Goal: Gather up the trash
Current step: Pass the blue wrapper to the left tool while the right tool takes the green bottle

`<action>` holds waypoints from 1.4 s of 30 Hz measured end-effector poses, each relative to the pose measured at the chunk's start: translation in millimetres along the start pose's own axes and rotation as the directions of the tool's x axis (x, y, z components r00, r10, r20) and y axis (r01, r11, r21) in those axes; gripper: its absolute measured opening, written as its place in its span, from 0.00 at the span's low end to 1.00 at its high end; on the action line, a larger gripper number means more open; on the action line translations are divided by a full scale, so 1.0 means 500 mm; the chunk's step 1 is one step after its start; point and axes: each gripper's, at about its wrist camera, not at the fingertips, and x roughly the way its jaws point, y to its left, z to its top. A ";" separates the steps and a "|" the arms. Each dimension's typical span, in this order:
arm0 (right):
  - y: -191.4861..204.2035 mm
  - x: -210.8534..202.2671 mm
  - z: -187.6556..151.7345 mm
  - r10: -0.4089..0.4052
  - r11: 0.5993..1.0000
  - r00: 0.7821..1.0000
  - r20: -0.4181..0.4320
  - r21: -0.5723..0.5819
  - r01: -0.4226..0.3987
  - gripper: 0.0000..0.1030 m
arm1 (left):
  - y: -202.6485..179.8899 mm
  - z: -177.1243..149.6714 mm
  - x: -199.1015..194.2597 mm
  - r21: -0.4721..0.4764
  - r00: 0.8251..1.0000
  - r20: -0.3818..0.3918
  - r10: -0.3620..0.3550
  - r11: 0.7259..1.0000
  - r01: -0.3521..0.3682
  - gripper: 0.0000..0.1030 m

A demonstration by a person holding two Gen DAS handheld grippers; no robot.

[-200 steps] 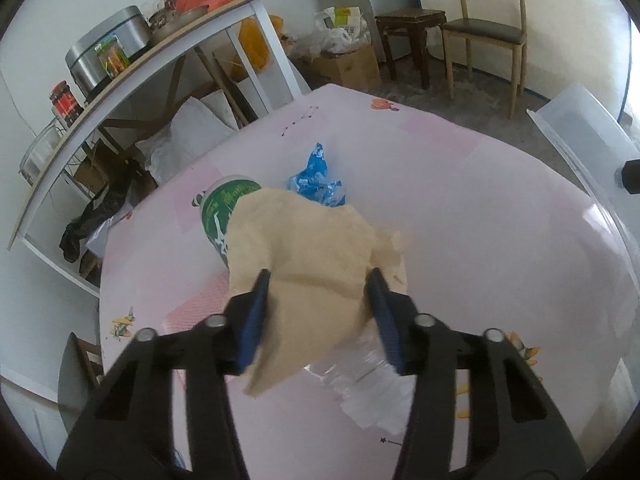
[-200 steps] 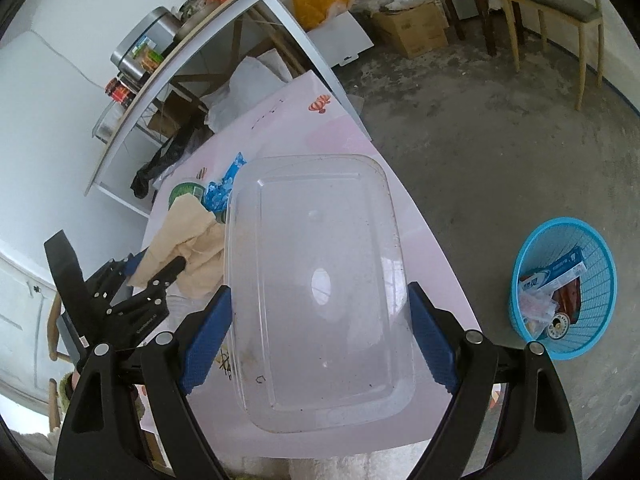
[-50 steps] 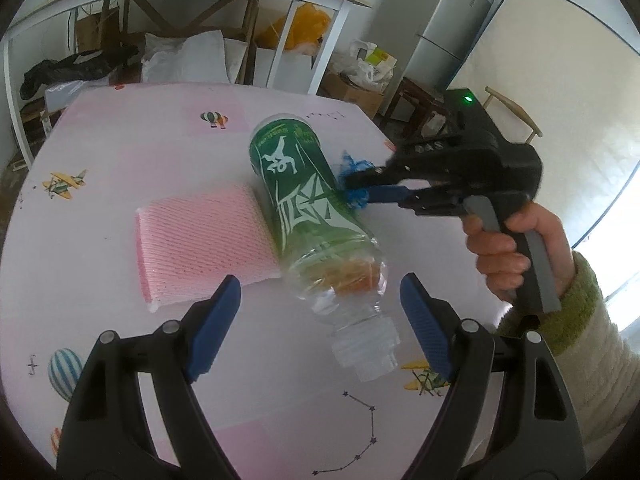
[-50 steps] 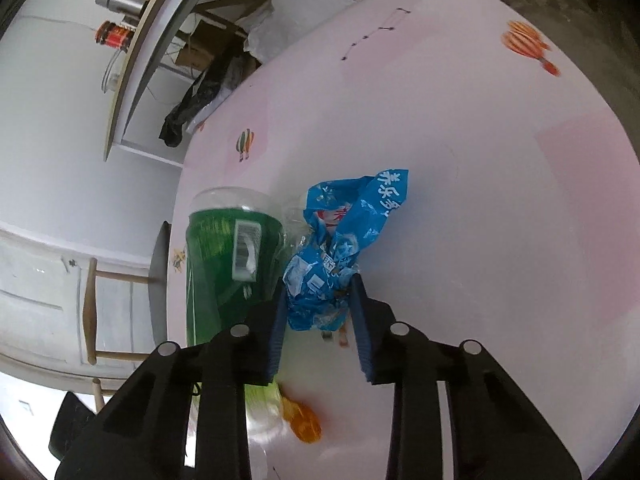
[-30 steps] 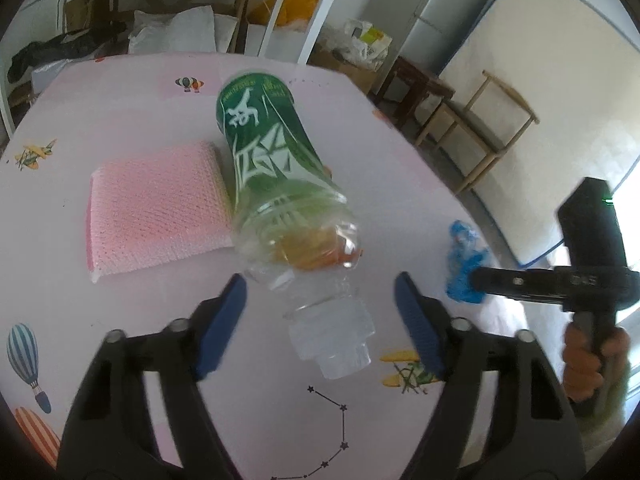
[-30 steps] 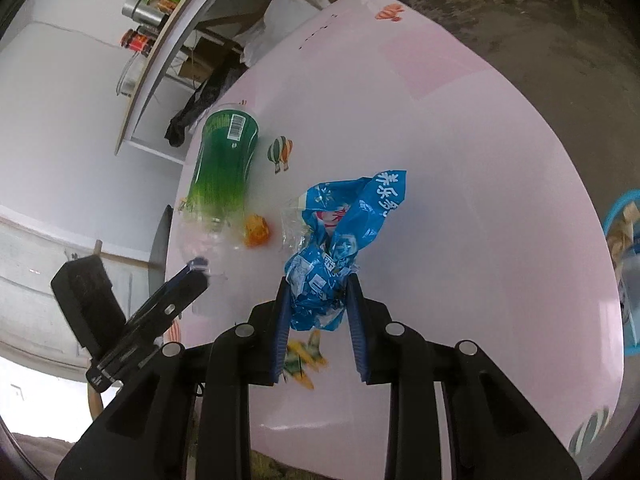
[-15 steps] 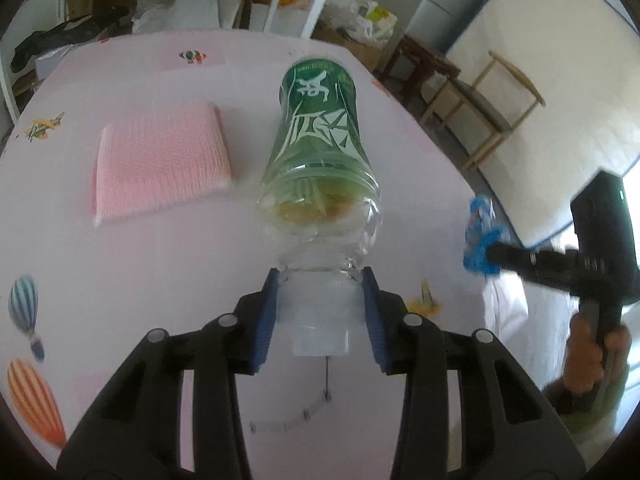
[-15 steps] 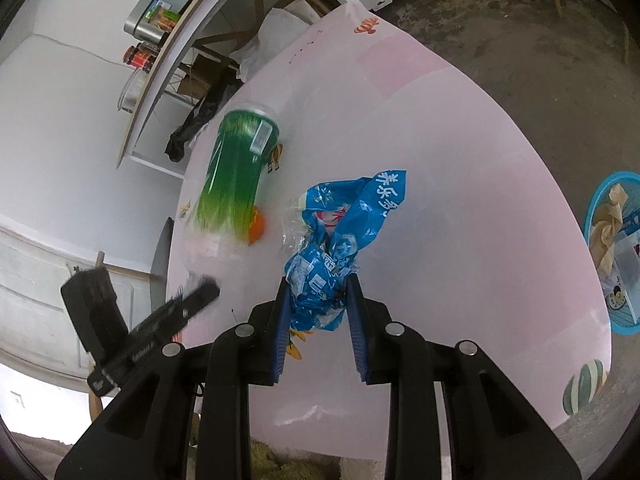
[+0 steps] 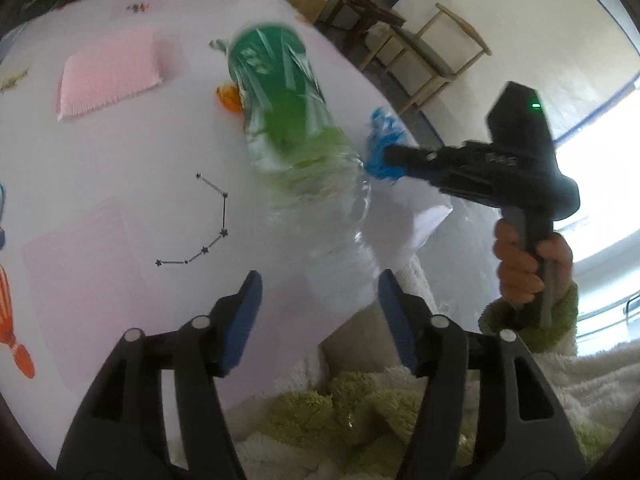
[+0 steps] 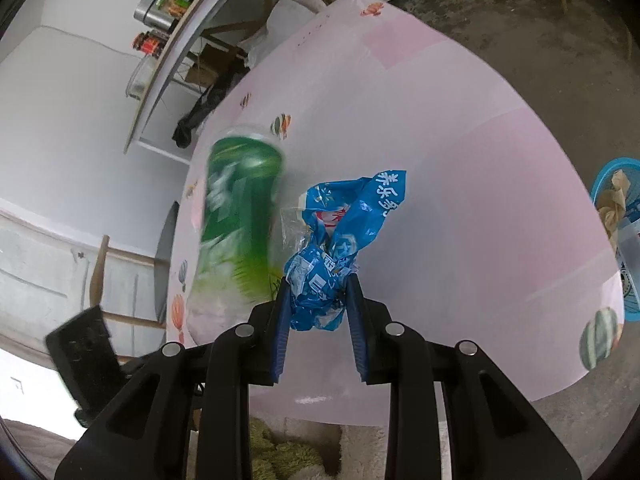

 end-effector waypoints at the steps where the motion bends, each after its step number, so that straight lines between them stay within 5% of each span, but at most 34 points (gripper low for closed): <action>1: 0.003 0.002 -0.002 -0.003 1.000 1.000 -0.003 -0.005 0.003 0.26 | 0.000 0.002 -0.012 0.009 1.000 0.018 0.001 1.000 -0.001 0.60; 8: 0.009 0.000 -0.008 -0.053 0.998 0.999 0.010 -0.029 0.053 0.26 | 0.024 0.051 -0.062 -0.002 0.988 0.153 0.037 0.999 -0.037 0.63; 13: 0.010 -0.023 -0.009 -0.088 0.995 0.995 0.054 -0.031 0.090 0.26 | 0.021 0.114 -0.044 0.011 0.980 0.196 -0.008 1.000 0.006 0.63; 19: 0.087 -0.093 -0.014 0.057 0.979 0.985 0.163 -0.200 -0.024 0.26 | -0.017 0.160 -0.039 0.040 0.962 0.236 -0.136 0.991 0.130 0.63; 22: 0.134 -0.079 -0.028 0.142 0.946 0.983 0.113 -0.309 -0.101 0.26 | -0.008 0.173 -0.033 -0.003 0.948 0.215 -0.234 0.971 0.240 0.63; 27: 0.199 -0.031 -0.062 0.167 0.892 0.986 0.019 -0.428 -0.143 0.26 | 0.014 0.168 -0.024 -0.053 0.944 0.194 -0.265 0.958 0.280 0.61; 33: 0.233 -0.007 -0.074 0.168 0.865 0.985 -0.022 -0.476 -0.158 0.28 | 0.067 0.152 0.000 -0.145 0.935 0.181 -0.304 0.932 0.331 0.21; 35: 0.230 -0.006 -0.068 0.155 0.869 0.988 -0.025 -0.471 -0.148 0.35 | 0.081 0.146 0.002 -0.160 0.933 0.191 -0.307 0.928 0.338 0.17; 37: 0.225 -0.009 -0.062 0.142 0.881 0.990 -0.019 -0.453 -0.135 0.57 | 0.088 0.145 -0.003 -0.154 0.934 0.208 -0.291 0.933 0.325 0.16; 42: 0.179 -0.034 -0.032 0.168 0.926 0.985 0.045 -0.348 -0.142 0.75 | 0.108 0.135 -0.023 -0.141 0.949 0.252 -0.192 0.962 0.232 0.14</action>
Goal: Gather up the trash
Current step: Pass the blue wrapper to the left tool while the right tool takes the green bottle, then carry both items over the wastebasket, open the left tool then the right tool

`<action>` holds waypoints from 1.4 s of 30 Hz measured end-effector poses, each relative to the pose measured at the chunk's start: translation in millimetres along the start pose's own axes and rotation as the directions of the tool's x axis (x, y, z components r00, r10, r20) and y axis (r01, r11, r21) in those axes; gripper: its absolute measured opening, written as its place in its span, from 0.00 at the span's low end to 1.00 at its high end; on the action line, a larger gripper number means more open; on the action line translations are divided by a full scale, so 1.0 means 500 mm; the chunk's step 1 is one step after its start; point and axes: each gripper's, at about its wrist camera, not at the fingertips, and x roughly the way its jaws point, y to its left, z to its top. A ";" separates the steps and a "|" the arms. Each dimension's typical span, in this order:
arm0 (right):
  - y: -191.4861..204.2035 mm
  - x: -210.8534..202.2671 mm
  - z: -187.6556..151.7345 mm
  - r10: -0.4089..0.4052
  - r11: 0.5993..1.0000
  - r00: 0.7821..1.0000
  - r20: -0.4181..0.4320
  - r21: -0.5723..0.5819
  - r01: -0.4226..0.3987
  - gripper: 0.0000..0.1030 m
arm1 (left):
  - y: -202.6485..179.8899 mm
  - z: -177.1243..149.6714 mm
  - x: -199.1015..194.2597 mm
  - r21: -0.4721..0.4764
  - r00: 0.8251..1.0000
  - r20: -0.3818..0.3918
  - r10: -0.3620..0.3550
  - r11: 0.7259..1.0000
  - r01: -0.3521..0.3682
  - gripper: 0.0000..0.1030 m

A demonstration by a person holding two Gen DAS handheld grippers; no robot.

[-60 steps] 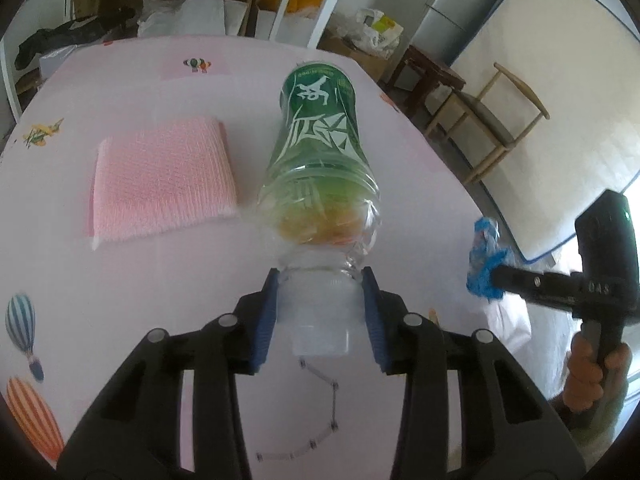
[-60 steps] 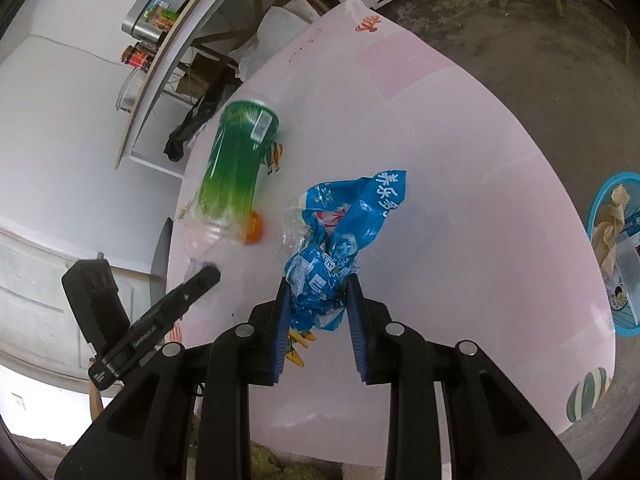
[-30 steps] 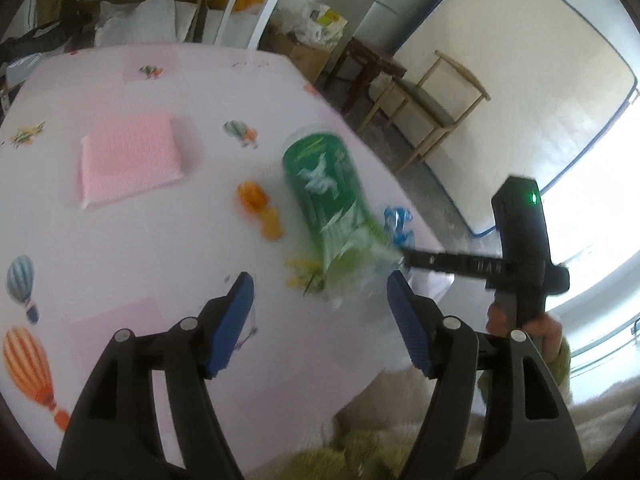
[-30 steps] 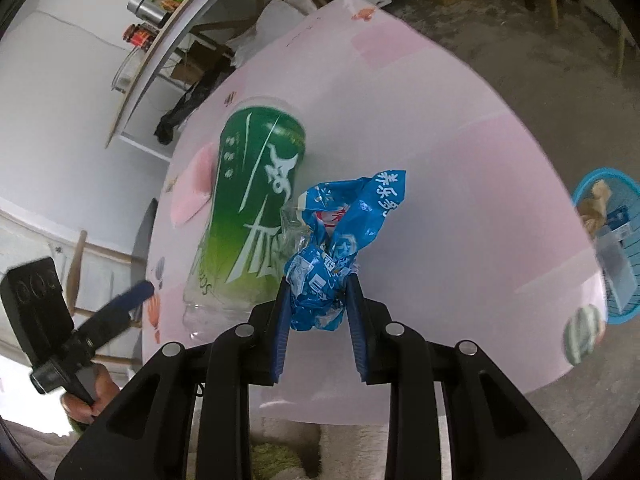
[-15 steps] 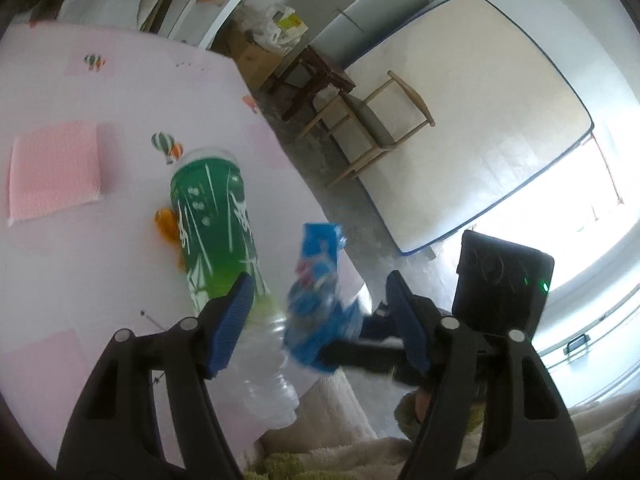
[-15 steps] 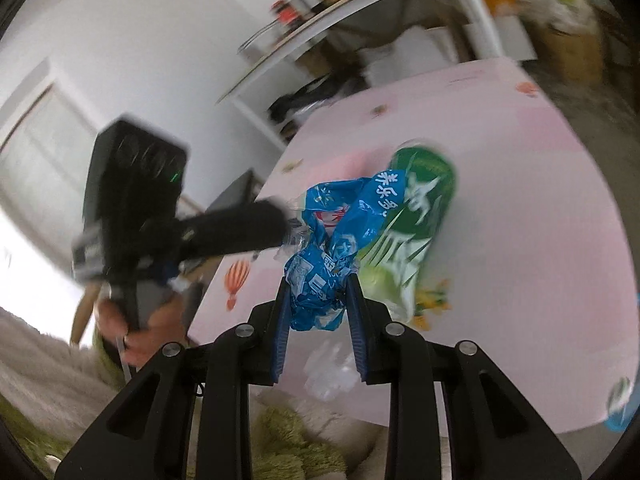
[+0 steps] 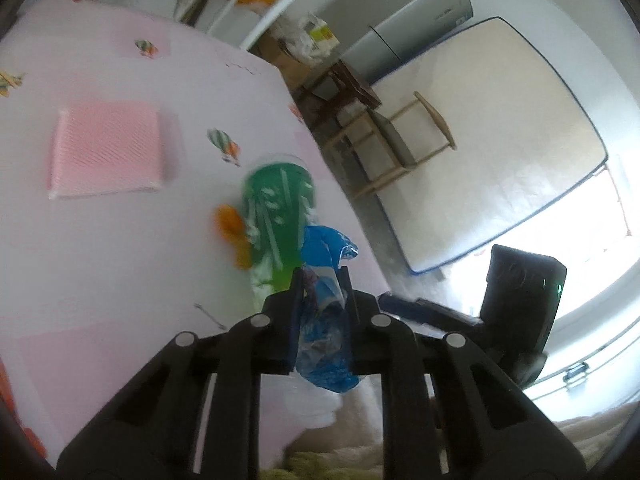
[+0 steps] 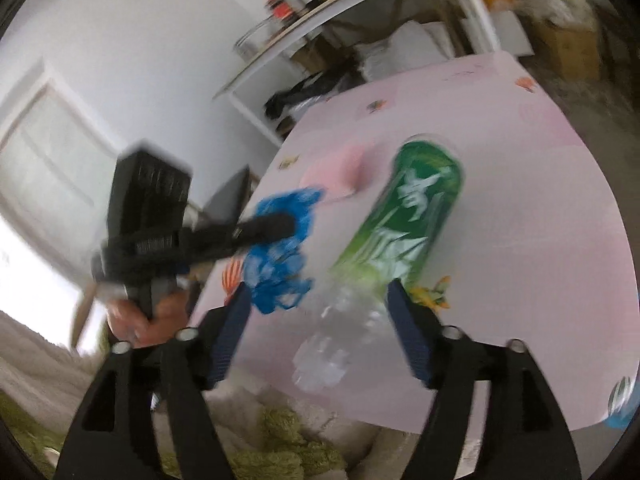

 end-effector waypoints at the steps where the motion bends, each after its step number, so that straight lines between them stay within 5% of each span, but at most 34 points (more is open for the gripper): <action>1: -0.018 -0.005 0.005 0.002 0.999 1.000 0.019 0.052 -0.003 0.78 | 0.004 0.001 -0.001 -0.001 1.000 0.001 0.015 1.000 -0.015 0.14; 5: -0.101 0.033 0.023 -0.034 0.959 0.999 -0.017 0.279 0.038 0.78 | 0.021 -0.007 0.014 0.006 0.994 -0.004 0.110 0.994 -0.110 0.14; 10: -0.146 0.112 0.029 0.047 0.906 0.996 -0.069 0.423 -0.014 0.78 | 0.035 -0.014 0.046 0.006 0.981 -0.024 0.192 0.981 -0.192 0.14; 17: -0.126 0.175 0.028 0.083 0.907 0.987 -0.139 0.421 -0.017 0.78 | 0.049 -0.016 0.083 -0.020 0.980 -0.079 0.180 0.983 -0.182 0.14; 23: -0.133 0.159 0.003 0.052 0.900 0.989 -0.136 0.436 0.013 0.60 | 0.026 -0.016 0.105 0.023 0.980 -0.105 0.169 0.986 -0.167 0.14; 35: -0.185 -0.020 -0.048 0.051 0.876 0.995 0.083 0.476 -0.085 0.59 | -0.110 0.016 0.151 0.158 0.982 -0.160 0.106 0.984 -0.080 0.14; 42: -0.271 -0.246 -0.124 -0.077 0.837 0.951 0.300 0.538 -0.102 0.59 | -0.294 0.028 0.299 0.320 0.961 -0.274 0.040 0.946 0.052 0.14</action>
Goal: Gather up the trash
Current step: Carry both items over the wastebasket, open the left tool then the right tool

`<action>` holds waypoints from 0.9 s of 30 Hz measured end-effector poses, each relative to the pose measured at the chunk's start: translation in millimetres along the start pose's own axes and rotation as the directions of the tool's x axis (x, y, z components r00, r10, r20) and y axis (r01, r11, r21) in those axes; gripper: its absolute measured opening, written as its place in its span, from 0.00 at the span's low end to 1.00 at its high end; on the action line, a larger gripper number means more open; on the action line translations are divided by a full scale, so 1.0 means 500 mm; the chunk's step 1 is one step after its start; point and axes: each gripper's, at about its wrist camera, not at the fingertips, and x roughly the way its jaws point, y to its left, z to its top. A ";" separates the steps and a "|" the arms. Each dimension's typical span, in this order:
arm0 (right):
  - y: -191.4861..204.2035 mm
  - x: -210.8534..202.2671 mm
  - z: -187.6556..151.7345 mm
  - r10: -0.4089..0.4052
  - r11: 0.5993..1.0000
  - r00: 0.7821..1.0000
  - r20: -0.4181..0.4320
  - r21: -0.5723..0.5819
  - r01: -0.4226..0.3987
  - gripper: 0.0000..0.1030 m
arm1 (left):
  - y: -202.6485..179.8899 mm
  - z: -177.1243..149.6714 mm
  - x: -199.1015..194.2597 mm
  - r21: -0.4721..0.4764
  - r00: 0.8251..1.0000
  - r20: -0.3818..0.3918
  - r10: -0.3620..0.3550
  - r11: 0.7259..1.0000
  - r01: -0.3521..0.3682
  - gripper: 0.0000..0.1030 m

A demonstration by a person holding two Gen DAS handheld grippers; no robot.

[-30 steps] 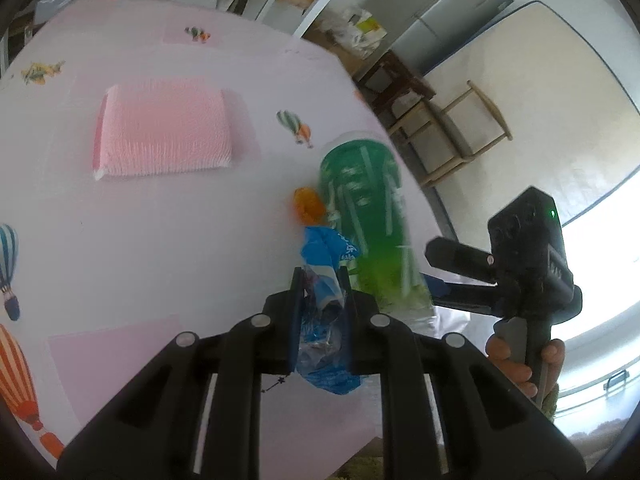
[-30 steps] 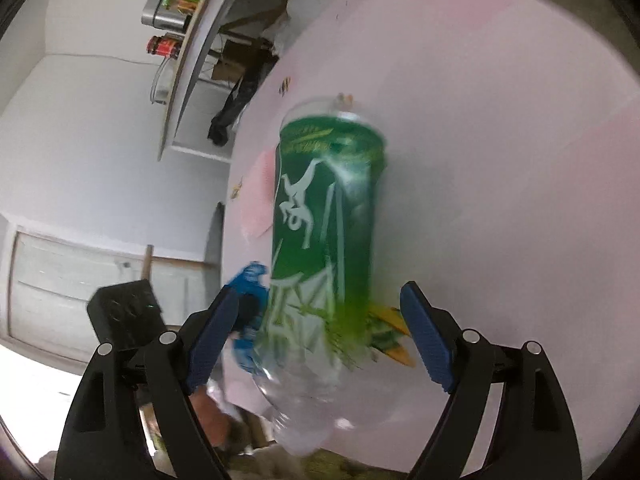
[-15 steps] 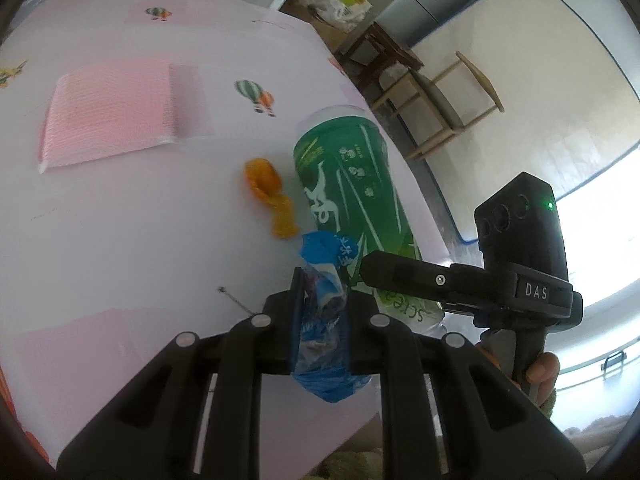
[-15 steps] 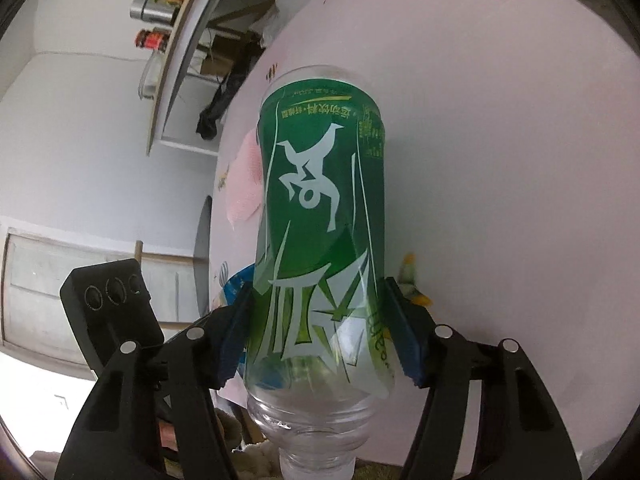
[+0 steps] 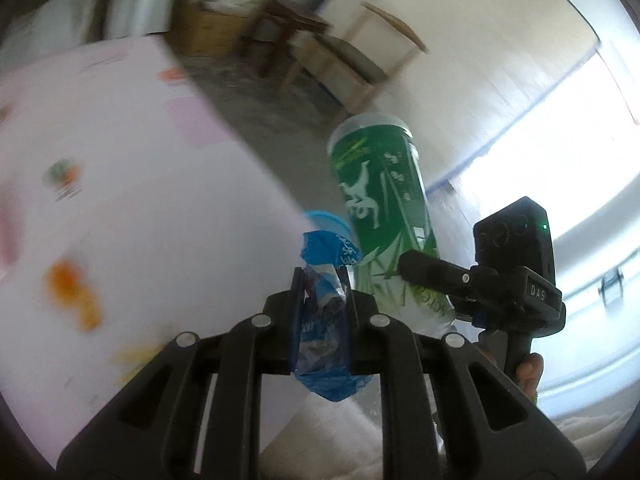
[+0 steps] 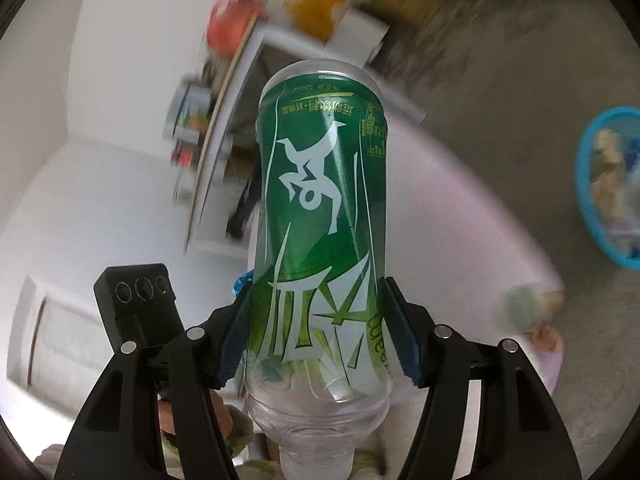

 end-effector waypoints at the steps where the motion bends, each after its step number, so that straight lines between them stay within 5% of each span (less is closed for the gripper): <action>1: -0.019 -0.036 0.006 -0.020 1.000 0.999 0.042 0.012 0.020 0.59 | -0.020 0.012 0.024 0.026 1.000 -0.017 -0.007 1.000 0.008 0.14; 7: -0.179 -0.243 0.007 -0.193 0.970 0.949 0.251 0.191 0.147 0.59 | -0.140 0.085 0.221 0.090 0.979 -0.203 -0.027 0.995 0.046 0.14; 15: -0.331 -0.322 -0.034 -0.312 0.900 0.905 0.289 0.396 0.183 0.59 | -0.213 0.119 0.512 0.149 0.901 -0.410 0.143 0.985 -0.089 0.14; 20: -0.374 -0.345 -0.037 -0.343 0.877 0.890 0.299 0.442 0.189 0.59 | -0.204 0.117 0.632 0.145 0.856 -0.458 0.241 0.970 -0.195 0.46; 24: -0.396 -0.351 -0.024 -0.371 0.868 0.886 0.279 0.444 0.223 0.60 | -0.189 0.115 0.651 0.113 0.854 -0.459 0.246 0.969 -0.219 0.46; 27: -0.410 -0.342 -0.001 -0.388 0.868 0.891 0.236 0.419 0.266 0.60 | -0.187 0.126 0.624 0.100 0.870 -0.436 0.228 0.974 -0.204 0.46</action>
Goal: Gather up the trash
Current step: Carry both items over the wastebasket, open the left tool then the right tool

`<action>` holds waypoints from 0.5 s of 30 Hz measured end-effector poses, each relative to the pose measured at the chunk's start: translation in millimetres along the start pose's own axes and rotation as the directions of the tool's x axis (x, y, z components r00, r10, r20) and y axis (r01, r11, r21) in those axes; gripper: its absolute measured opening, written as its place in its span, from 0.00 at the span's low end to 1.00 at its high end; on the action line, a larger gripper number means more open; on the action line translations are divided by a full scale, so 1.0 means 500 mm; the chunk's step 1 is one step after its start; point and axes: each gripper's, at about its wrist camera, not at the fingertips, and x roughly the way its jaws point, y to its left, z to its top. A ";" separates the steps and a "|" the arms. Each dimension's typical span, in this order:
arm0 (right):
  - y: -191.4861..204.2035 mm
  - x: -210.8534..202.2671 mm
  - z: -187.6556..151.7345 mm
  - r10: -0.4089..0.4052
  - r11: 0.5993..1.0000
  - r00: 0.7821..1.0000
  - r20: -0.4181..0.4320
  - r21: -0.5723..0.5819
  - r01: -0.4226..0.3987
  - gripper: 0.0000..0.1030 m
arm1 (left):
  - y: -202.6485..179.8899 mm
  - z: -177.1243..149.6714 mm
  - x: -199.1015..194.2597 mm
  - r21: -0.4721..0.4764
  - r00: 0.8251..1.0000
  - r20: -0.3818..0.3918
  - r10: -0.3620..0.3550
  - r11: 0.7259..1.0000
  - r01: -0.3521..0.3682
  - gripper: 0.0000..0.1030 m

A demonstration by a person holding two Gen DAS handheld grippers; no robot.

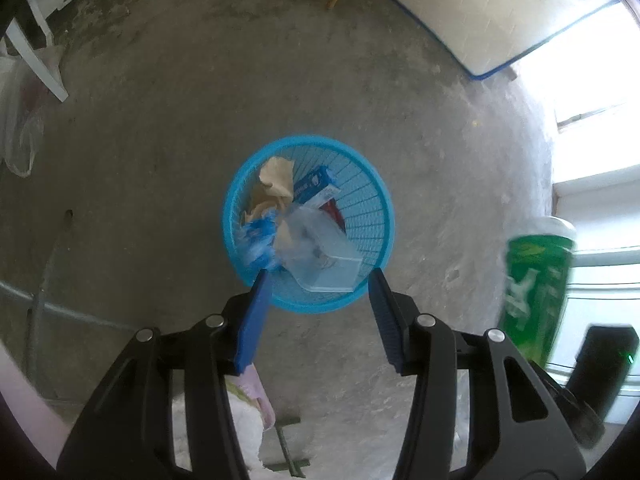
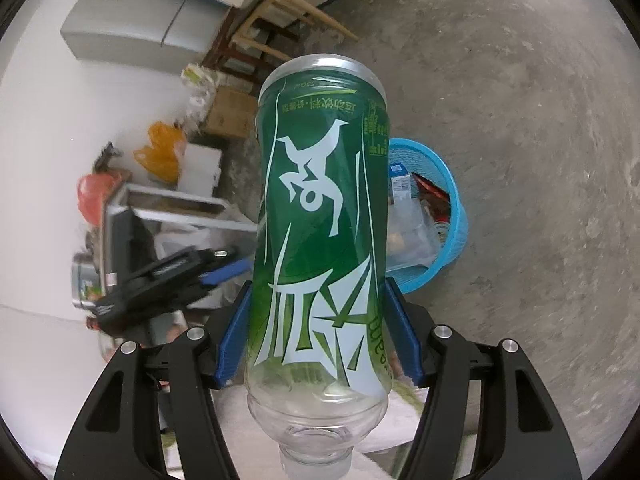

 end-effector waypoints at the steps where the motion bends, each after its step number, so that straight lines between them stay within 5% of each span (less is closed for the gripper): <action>1: 0.007 0.016 0.013 -0.024 0.999 0.999 -0.023 -0.033 0.023 0.60 | 0.006 -0.006 -0.025 0.001 1.000 0.022 -0.017 1.000 0.017 0.46; 7: 0.063 0.114 0.081 -0.180 0.953 0.977 -0.117 -0.266 0.144 0.60 | 0.036 -0.055 -0.168 0.042 0.986 0.145 -0.083 0.996 0.078 0.50; 9: 0.080 0.173 0.106 -0.261 0.911 0.954 -0.150 -0.366 0.192 0.61 | 0.050 -0.082 -0.215 0.062 0.978 0.193 -0.081 0.996 0.070 0.52; 12: 0.072 0.262 0.129 -0.390 0.845 0.906 -0.164 -0.455 0.282 0.76 | 0.104 -0.151 -0.293 0.051 0.960 0.268 -0.080 0.996 0.069 0.55; 15: 0.043 0.334 0.140 -0.506 0.775 0.850 -0.149 -0.511 0.372 0.76 | 0.164 -0.213 -0.332 0.001 0.950 0.306 -0.061 0.998 0.064 0.55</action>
